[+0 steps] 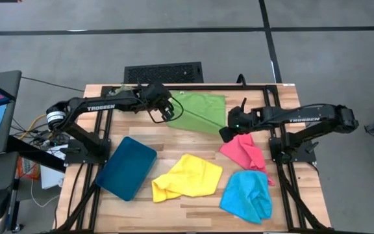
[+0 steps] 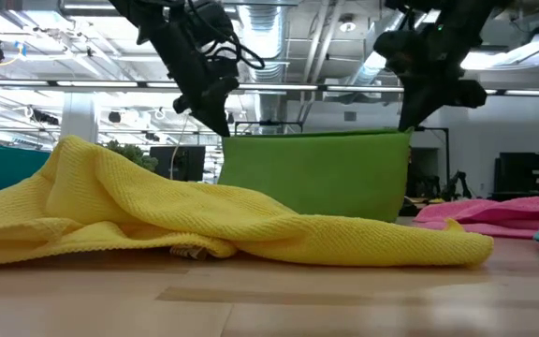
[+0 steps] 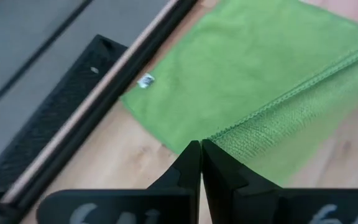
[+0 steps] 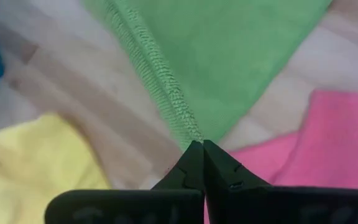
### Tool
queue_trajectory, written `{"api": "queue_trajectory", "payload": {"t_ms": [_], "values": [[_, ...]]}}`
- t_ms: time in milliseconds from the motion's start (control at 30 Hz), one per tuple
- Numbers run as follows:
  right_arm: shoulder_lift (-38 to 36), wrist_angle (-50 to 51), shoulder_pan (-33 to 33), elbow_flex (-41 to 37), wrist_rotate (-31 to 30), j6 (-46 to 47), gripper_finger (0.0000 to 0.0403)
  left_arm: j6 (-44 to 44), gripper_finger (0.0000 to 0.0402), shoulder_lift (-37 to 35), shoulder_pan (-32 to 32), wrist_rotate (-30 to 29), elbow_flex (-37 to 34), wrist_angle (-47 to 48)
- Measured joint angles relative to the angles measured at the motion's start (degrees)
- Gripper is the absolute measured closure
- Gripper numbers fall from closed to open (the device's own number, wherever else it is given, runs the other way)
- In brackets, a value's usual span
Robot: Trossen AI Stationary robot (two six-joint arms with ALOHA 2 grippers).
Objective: Fold microfiber towels
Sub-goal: Fold the green microfiber towel
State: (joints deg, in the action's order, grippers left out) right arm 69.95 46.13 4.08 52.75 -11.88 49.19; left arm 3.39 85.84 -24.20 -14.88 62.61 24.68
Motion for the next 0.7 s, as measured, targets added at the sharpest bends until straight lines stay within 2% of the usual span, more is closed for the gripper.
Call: {"api": "queue_trajectory", "payload": {"t_ms": [167,500,700], "values": [[0.55,-1.45,4.82,0.0,-0.26,-3.27,0.0382,-0.77,0.0401,0.48,-2.16,-0.29,0.0,-0.3],[0.63,-1.76,11.29,0.0,-0.04,-9.74,0.0384,-1.14,0.0401,4.52,-4.4,3.55,-0.04,-1.42],[0.66,-2.92,15.17,0.0,-0.22,-14.65,0.0379,-1.56,0.0401,6.05,-4.38,1.99,0.0,-2.14]]}}
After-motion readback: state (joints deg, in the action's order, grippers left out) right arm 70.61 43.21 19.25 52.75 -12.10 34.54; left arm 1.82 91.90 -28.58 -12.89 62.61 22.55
